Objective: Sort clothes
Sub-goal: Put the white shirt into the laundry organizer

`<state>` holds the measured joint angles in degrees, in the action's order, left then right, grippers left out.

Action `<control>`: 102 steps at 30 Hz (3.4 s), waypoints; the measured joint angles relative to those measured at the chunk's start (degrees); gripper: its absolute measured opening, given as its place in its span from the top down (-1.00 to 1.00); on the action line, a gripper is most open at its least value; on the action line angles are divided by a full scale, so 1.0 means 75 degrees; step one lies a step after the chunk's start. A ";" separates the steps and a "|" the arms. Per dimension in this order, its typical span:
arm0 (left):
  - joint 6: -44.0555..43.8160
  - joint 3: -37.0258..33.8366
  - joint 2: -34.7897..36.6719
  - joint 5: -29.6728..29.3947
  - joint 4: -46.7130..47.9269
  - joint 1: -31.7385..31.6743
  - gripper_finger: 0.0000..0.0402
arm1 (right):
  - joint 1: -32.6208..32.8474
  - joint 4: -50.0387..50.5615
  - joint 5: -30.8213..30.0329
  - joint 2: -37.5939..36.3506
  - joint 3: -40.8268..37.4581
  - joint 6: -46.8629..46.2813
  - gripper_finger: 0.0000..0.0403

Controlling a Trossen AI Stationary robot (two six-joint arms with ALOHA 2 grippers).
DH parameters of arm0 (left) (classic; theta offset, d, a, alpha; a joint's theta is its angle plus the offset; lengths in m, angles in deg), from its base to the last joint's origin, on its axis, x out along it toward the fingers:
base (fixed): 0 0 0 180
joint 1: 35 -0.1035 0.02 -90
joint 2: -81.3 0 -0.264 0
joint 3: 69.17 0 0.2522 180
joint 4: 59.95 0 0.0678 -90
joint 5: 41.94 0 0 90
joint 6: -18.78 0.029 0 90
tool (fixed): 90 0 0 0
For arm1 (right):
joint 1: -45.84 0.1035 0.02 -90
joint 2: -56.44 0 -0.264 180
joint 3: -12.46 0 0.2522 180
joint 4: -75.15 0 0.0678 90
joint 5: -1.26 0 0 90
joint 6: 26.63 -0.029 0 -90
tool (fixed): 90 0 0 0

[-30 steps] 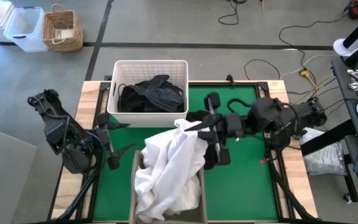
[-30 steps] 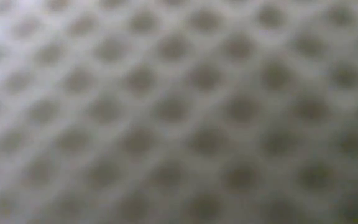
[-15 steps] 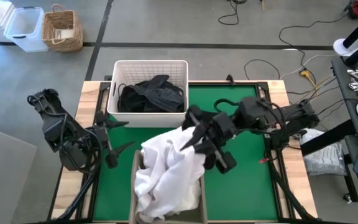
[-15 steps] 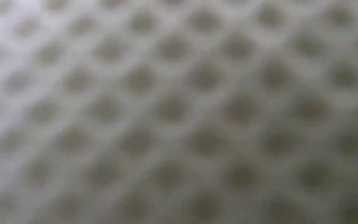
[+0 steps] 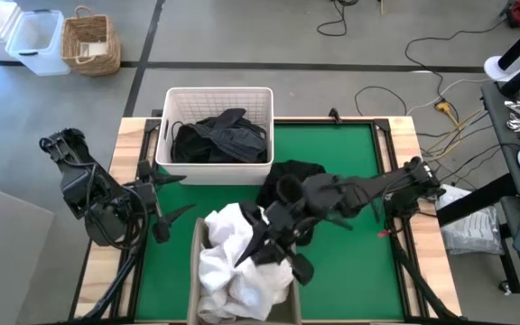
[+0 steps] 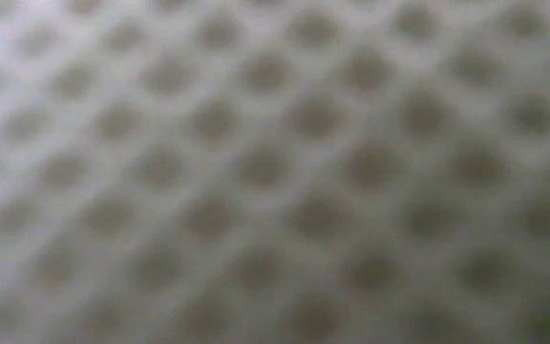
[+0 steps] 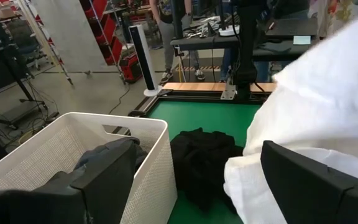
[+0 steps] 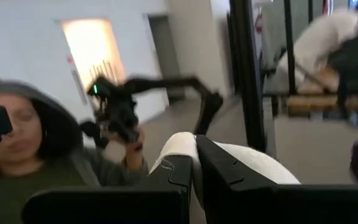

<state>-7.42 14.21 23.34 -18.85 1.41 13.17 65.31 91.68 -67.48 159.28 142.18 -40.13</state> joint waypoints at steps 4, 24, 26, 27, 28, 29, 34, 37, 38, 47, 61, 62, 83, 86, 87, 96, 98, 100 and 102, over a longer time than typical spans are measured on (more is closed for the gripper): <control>-0.0002 0.0000 0.0000 0.0009 0.0003 0.0001 -0.59 | 0.0152 0.0744 -0.0029 0.0135 -0.0035 0.0012 0.94; -0.0035 0.0000 -0.0009 0.0009 0.0009 0.0001 -0.59 | 0.0386 0.3697 -0.1153 0.0179 -0.2065 0.1950 0.94; -0.0035 0.0000 -0.0009 0.0006 0.0011 0.0000 -0.59 | 0.0386 0.3614 -0.1561 0.0179 -0.2339 0.1951 0.94; -0.0035 0.0000 -0.0009 0.0009 0.0011 0.0003 -0.59 | 0.0386 0.3472 -0.1709 0.0179 -0.2470 0.1949 0.94; -0.0035 0.0000 -0.0009 0.0009 0.0008 0.0000 -0.59 | 0.0386 0.3290 -0.1821 0.0179 -0.2601 0.1947 0.94; -0.0035 0.0000 -0.0009 0.0006 0.0010 0.0002 -0.59 | 0.0386 0.3162 -0.1935 0.0179 -0.2699 0.1948 0.94; -0.0055 0.0000 -0.0012 0.0006 0.0008 0.0003 -0.59 | 0.0383 0.2710 -0.2291 0.0179 -0.3072 0.2004 0.93; -0.0061 0.0000 -0.0012 0.0006 0.0009 0.0000 -0.59 | 0.0383 0.2775 -0.2381 0.0179 -0.3121 0.1958 0.87; -0.0061 0.0000 -0.0012 0.0006 0.0008 0.0003 -0.59 | 0.0383 0.2782 -0.2381 0.0179 -0.3121 0.1954 0.82; -0.0153 0.0000 -0.0012 0.0005 0.0015 0.0003 -0.59 | 0.0383 0.2894 -0.2518 0.0176 -0.2827 0.2011 0.05; -0.0183 0.0000 -0.0012 -0.0003 0.0060 0.0000 -0.59 | 0.0354 0.5927 -0.3491 0.0176 -0.0936 0.2005 -0.31; -0.0203 0.0000 -0.0012 -0.0003 0.0060 0.0000 -0.59 | 0.0354 0.6290 -0.3827 0.0176 -0.0781 0.2005 -0.29; -0.0242 0.0000 -0.0015 -0.0003 0.0060 0.0000 -0.59 | -0.1468 0.8426 -0.4531 -0.2299 -0.2385 -0.0536 -0.02; -0.0242 0.0000 -0.0015 -0.0003 0.0061 0.0000 -0.59 | -0.1614 0.7508 -0.3578 -0.2735 -0.3437 -0.0324 -0.08; -0.0242 0.0000 -0.0015 -0.0003 0.0062 0.0000 -0.59 | -0.1611 0.7350 -0.3373 -0.2875 -0.3721 -0.0050 -0.10; -0.0242 0.0000 -0.0015 -0.0004 0.0063 0.0000 -0.59 | -0.1587 0.6856 -0.3314 -0.3624 -0.5546 0.0991 -0.18; -0.0242 0.0000 -0.0015 -0.0011 0.0063 0.0000 -0.59 | -0.1581 0.6277 -0.3336 -0.3651 -0.5945 0.1180 -0.17; -0.0242 0.0000 -0.0015 -0.0015 0.0063 0.0000 -0.59 | -0.1583 0.5708 -0.3423 -0.3598 -0.6237 0.1416 -0.15; -0.0242 0.0000 -0.0015 -0.0017 0.0063 0.0000 -0.59 | -0.1584 0.5188 -0.3449 -0.3499 -0.6419 0.1649 -0.12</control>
<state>-9.23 14.21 23.23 -18.98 1.89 13.17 53.43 130.59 -93.35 133.03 94.04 -27.76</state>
